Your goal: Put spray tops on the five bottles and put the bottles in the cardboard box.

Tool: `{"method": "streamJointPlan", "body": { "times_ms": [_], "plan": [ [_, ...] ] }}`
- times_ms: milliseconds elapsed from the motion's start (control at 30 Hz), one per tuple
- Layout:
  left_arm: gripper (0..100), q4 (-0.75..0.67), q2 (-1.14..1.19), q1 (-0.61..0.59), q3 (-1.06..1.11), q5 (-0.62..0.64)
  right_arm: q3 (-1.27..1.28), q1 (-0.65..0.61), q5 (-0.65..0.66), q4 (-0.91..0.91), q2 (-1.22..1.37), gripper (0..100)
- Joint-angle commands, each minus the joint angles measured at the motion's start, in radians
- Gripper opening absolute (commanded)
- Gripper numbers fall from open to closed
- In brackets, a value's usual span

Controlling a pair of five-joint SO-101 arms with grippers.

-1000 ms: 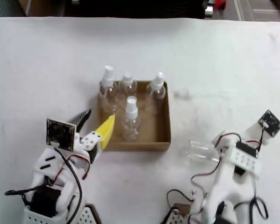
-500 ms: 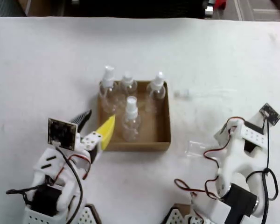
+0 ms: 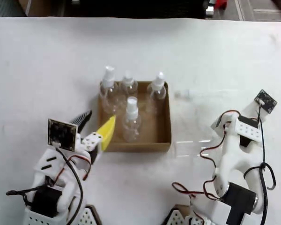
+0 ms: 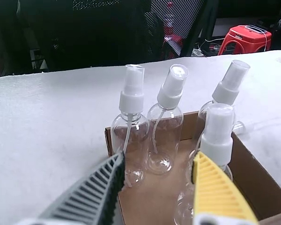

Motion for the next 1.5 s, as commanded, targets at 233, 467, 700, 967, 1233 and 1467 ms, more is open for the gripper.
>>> {"method": "streamJointPlan", "body": {
  "times_ms": [233,467,700,967,1233,1467],
  "plan": [
    [22,-0.028,-0.012,0.015,-0.008,-0.012,-0.08,-0.004,0.002,0.139,-0.013,13.1],
    [22,-0.025,-0.012,0.015,-0.008,-0.011,-0.147,0.128,0.121,0.318,-0.013,13.1],
    [22,-0.021,-0.012,0.015,-0.008,-0.011,-0.149,0.096,0.135,0.392,-0.002,13.1],
    [22,-0.02,-0.012,0.013,-0.006,-0.009,-0.147,-0.01,0.034,0.394,-0.002,26.2],
    [22,-0.02,-0.012,0.007,-0.006,-0.011,-0.147,-0.114,0.012,0.367,-0.001,26.9],
    [22,-0.02,-0.012,0.013,-0.006,-0.009,-0.117,-0.166,-0.064,0.275,0.004,26.9]
  ]
}}
